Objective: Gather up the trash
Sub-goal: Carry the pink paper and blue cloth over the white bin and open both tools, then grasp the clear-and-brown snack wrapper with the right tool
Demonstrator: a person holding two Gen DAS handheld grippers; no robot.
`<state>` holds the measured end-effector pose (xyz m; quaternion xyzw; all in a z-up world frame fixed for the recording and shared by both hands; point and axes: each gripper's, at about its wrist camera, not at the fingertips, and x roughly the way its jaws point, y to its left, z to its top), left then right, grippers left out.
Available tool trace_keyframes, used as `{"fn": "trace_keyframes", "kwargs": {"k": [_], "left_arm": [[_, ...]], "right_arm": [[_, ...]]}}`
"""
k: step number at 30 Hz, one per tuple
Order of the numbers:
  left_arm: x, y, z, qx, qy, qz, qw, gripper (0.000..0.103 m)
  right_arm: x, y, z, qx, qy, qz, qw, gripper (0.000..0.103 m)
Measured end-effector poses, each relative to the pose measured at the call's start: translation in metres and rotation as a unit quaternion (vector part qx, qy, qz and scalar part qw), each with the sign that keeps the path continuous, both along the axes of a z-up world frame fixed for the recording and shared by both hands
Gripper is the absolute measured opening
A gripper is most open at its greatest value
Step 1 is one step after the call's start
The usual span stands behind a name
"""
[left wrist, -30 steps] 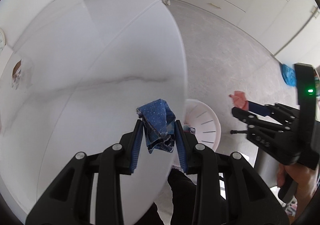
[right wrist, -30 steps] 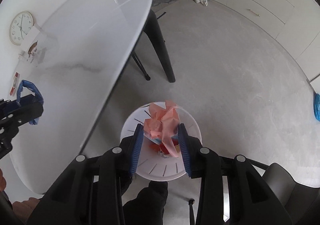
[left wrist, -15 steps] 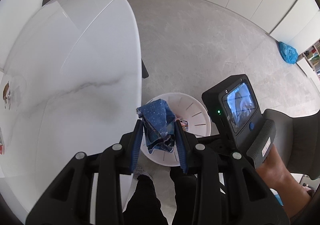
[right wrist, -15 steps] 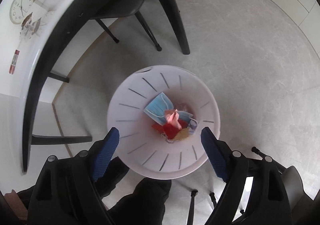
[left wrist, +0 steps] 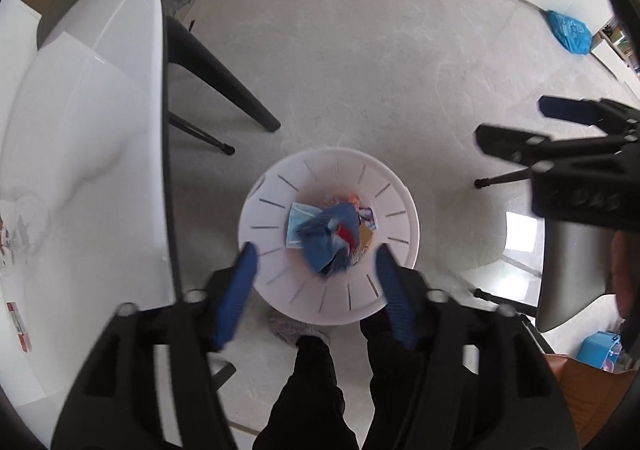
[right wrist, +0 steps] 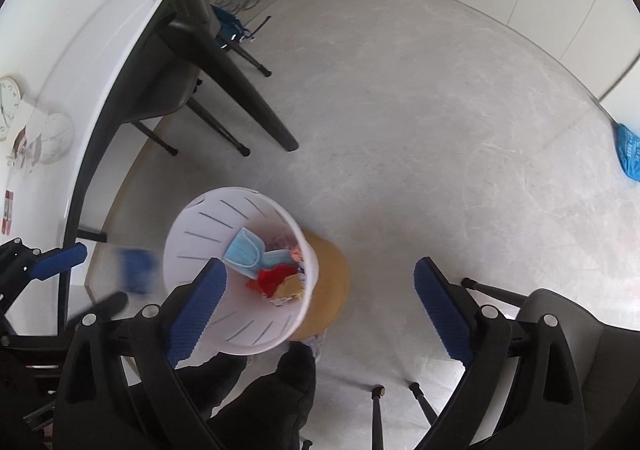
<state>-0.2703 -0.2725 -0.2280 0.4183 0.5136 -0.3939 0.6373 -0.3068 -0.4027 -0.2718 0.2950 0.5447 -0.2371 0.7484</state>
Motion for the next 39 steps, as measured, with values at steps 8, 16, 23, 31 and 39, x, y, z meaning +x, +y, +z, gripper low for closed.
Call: {"fn": "trace_keyframes", "kwargs": {"k": [8, 16, 23, 31, 39], "left_arm": [[-0.006, -0.001, 0.000, 0.005, -0.008, -0.003, 0.9999, 0.085], [0.019, 0.017, 0.051, -0.065, 0.008, 0.060, 0.9960, 0.086], [0.097, 0.106, 0.114, -0.129, -0.012, 0.198, 0.9716, 0.093], [0.196, 0.265, 0.147, -0.163, -0.073, 0.393, 0.9020, 0.095], [0.296, 0.424, 0.152, -0.162, -0.096, 0.484, 0.8546, 0.095]], "right_arm": [[-0.010, -0.001, -0.006, 0.014, 0.004, -0.010, 1.000, 0.094], [0.014, 0.017, 0.036, -0.030, -0.003, 0.031, 0.999, 0.094], [0.082, 0.061, 0.116, -0.093, -0.044, 0.123, 0.987, 0.101], [0.206, 0.171, 0.167, -0.116, -0.098, 0.279, 0.948, 0.101], [0.337, 0.307, 0.185, -0.090, -0.132, 0.351, 0.923, 0.101]]}}
